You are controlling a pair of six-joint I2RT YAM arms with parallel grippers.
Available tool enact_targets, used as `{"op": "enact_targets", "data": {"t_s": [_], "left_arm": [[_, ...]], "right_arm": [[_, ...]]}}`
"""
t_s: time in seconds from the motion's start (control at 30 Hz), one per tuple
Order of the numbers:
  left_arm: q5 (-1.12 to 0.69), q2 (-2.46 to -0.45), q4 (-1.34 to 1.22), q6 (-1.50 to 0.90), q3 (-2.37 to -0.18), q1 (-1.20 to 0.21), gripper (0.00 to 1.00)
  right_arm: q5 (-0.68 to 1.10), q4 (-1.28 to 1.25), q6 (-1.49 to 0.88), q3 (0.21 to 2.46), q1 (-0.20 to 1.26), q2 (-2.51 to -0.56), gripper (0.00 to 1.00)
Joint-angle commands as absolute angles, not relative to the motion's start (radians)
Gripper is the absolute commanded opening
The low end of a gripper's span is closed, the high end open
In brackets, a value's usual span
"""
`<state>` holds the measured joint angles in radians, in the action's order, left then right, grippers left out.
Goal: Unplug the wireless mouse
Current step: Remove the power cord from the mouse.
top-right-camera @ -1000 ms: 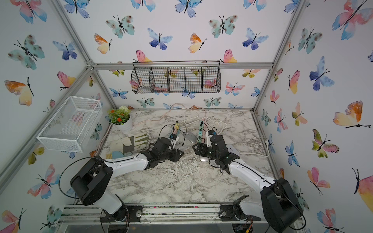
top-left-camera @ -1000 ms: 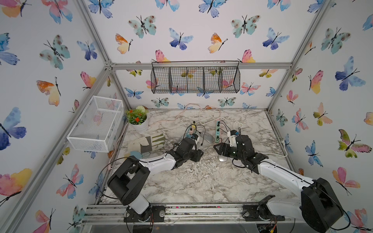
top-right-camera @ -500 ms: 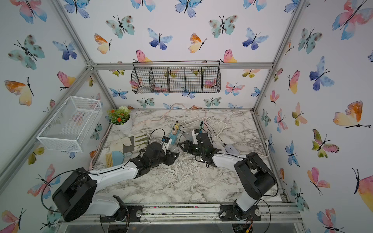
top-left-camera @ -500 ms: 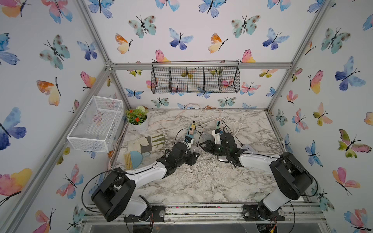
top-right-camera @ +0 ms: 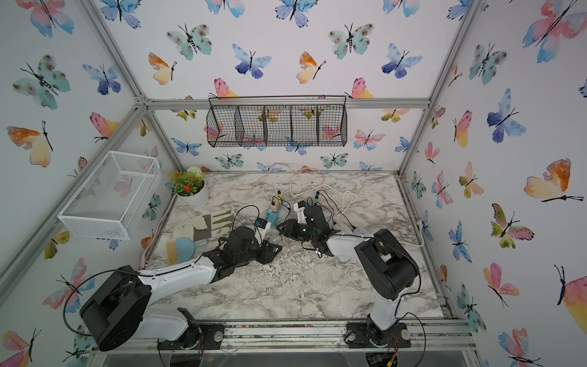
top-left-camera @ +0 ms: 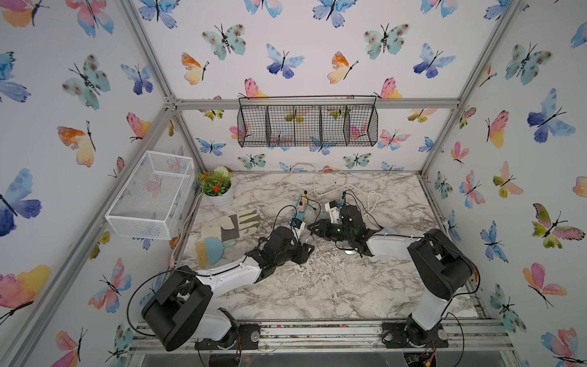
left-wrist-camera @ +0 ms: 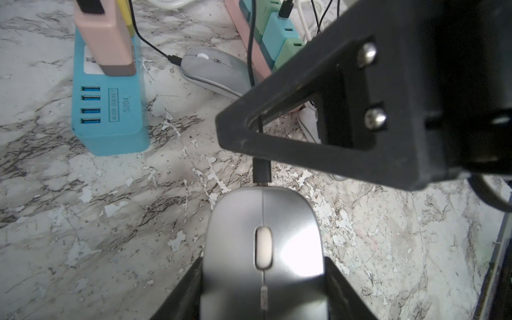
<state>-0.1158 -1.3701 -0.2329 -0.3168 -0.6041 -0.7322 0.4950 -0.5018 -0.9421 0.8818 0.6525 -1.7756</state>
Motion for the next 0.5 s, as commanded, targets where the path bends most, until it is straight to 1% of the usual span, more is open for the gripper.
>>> {"op": "enact_targets", "data": {"t_s": [0.0, 0.1, 0.2, 0.23, 0.37, 0.47], "left_arm": [[-0.139, -1.365, -0.254, -0.301, -0.620, -0.727, 0.00], [-0.143, -1.371, -0.252, -0.301, -0.623, -0.726, 0.00], [-0.151, -1.370, -0.245, -0.296, -0.625, -0.727, 0.00], [-0.153, -1.368, -0.243, -0.296, -0.625, -0.727, 0.00], [-0.160, -1.358, -0.231, -0.292, -0.620, -0.727, 0.00], [-0.167, -1.351, -0.213, -0.291, -0.616, -0.727, 0.00]], "right_arm": [[0.522, -0.514, -0.939, 0.884, 0.653, -1.770, 0.27], [0.520, -0.498, -0.924, 0.891, 0.653, -1.770, 0.19], [0.514, -0.472, -0.905, 0.903, 0.653, -1.771, 0.04], [0.511, -0.464, -0.899, 0.906, 0.653, -1.772, 0.01], [0.498, -0.440, -0.876, 0.917, 0.653, -1.770, 0.01], [0.456, -0.398, -0.845, 0.947, 0.651, -1.775, 0.01]]}}
